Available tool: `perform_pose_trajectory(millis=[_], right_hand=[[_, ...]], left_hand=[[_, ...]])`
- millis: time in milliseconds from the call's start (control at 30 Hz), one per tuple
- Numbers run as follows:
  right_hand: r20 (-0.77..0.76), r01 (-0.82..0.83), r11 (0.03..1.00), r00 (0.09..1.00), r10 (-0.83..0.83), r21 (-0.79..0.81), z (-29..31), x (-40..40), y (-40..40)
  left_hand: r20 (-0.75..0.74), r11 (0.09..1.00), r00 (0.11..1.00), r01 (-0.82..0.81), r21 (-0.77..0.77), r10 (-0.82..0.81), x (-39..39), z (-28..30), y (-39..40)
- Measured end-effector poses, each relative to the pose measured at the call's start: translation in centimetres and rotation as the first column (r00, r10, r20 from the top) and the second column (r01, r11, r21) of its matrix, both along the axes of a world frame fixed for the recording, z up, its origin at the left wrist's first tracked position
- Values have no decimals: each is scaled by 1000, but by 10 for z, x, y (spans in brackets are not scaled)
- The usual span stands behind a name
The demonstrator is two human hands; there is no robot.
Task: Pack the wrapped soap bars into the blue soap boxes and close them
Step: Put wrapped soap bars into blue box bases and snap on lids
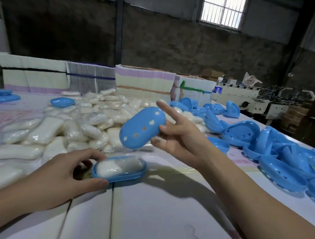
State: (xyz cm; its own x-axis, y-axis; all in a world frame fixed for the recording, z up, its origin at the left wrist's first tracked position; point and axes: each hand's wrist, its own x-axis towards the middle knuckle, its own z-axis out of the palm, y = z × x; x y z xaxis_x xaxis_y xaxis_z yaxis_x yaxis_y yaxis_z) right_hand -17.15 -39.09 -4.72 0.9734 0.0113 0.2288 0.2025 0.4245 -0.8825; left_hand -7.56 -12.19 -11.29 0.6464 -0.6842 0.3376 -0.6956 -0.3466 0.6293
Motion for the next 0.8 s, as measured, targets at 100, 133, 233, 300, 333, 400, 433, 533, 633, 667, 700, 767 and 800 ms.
perform_pose_trajectory(millis=[100,133,233,300,333,400,433,533,633,667,700,767,800], right_hand=[[-116,-127,948,989,96,-291,-4,-3,7],[-152,-130,911,985,76,-390,-5,-4,7],[-208,-129,785,978,0,-605,-6,-6,5],[-192,-105,672,980,-57,-733,-8,-6,6],[-162,-69,599,981,-103,-798,-9,-5,8],[-47,42,394,976,-213,-918,-12,-3,10],[4,78,305,971,-238,-949,-13,-2,11],[44,103,285,978,-205,-953,-17,1,15],[66,105,308,988,-136,-946,-21,3,19],[76,108,297,990,-116,-949,-22,4,21],[87,113,286,991,-101,-952,-23,5,22],[106,126,264,990,-89,-956,-24,6,23],[117,135,251,989,-85,-959,-25,5,23]], left_hand=[[-15,1000,1000,-5,11,5,-2,3,-1],[-15,1000,1000,-8,18,8,-3,4,-1],[-31,1000,999,12,27,-12,-6,6,-2],[-36,1000,999,20,17,-20,-8,7,-3],[-37,1000,999,18,14,-18,-8,7,-3],[-34,1000,999,12,10,-12,-8,7,-3],[-32,1000,999,8,9,-8,-8,7,-3],[-19,1000,1000,14,8,-14,-6,6,-2],[-15,1000,1000,24,6,-24,-5,5,-1],[-13,1000,1000,24,3,-24,-5,4,-1],[-11,1000,1000,23,1,-23,-4,4,-1],[-6,1000,1000,22,5,-22,-3,3,-2],[-5,1000,1000,21,6,-21,-3,3,-2]])
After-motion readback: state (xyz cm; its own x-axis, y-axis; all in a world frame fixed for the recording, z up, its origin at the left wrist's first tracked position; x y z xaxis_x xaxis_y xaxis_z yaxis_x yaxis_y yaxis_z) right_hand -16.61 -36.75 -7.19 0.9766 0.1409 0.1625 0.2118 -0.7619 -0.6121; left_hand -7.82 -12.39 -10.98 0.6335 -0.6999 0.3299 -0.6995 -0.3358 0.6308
